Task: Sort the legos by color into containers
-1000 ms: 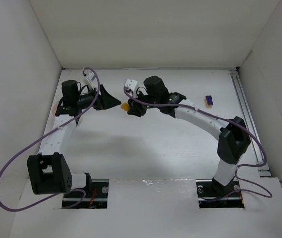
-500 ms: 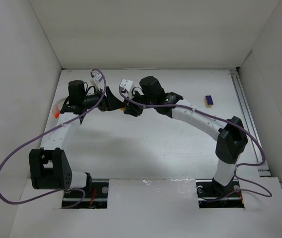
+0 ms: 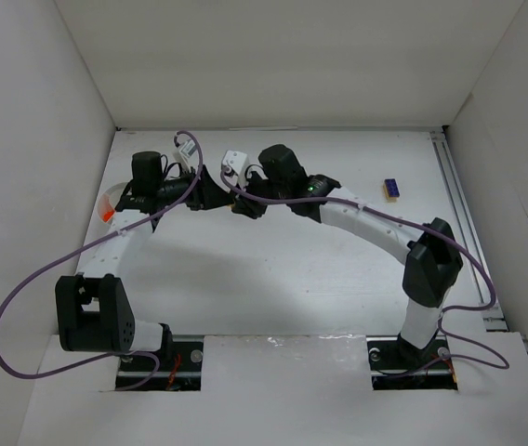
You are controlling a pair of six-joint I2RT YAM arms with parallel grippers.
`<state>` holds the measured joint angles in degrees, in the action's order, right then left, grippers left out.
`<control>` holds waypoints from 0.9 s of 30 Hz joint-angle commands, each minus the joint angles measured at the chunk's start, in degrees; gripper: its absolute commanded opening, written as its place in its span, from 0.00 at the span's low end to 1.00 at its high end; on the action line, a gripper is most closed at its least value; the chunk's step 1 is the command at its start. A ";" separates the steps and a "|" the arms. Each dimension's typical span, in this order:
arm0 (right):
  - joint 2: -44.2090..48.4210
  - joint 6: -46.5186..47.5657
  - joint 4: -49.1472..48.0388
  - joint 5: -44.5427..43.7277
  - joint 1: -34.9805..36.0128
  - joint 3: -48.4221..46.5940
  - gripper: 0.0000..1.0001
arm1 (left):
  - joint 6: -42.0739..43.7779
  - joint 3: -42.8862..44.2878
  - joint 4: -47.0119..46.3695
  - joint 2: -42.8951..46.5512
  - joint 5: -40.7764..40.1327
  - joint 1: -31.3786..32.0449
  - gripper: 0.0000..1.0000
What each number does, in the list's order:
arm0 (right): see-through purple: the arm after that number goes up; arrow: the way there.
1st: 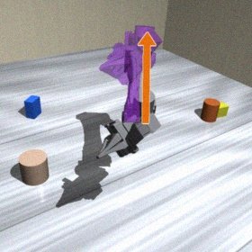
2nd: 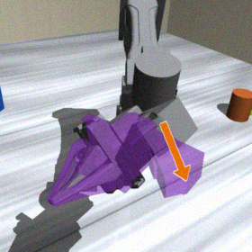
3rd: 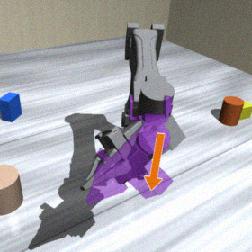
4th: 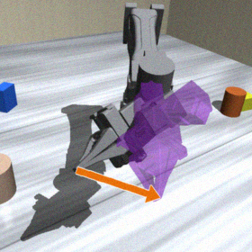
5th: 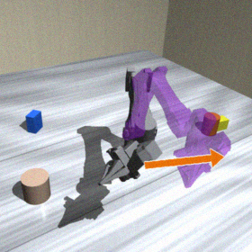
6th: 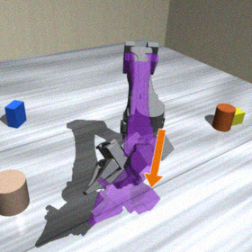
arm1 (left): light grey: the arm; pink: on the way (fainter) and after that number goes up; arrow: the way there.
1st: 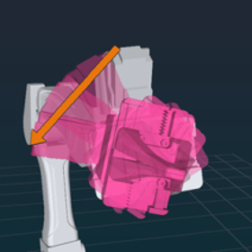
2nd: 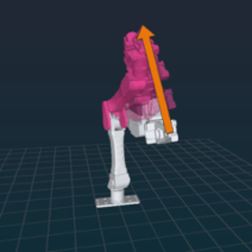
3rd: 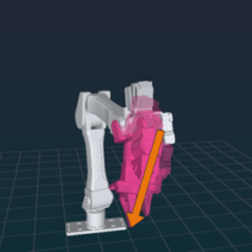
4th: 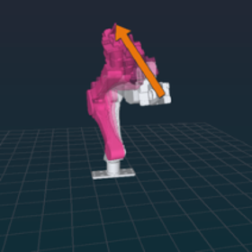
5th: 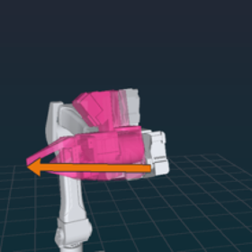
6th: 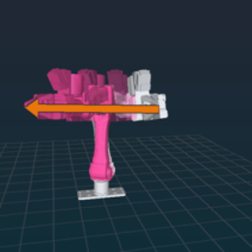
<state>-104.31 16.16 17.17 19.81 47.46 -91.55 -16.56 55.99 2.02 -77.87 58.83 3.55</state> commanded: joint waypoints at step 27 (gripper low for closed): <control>2.09 0.81 -4.69 -6.19 1.58 2.68 0.76 | 3.64 3.43 1.58 1.22 -4.33 -1.87 0.14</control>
<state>-104.31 17.76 14.87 14.59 48.45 -89.56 -14.41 57.14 4.32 -77.87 56.14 3.38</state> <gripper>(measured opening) 0.737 0.340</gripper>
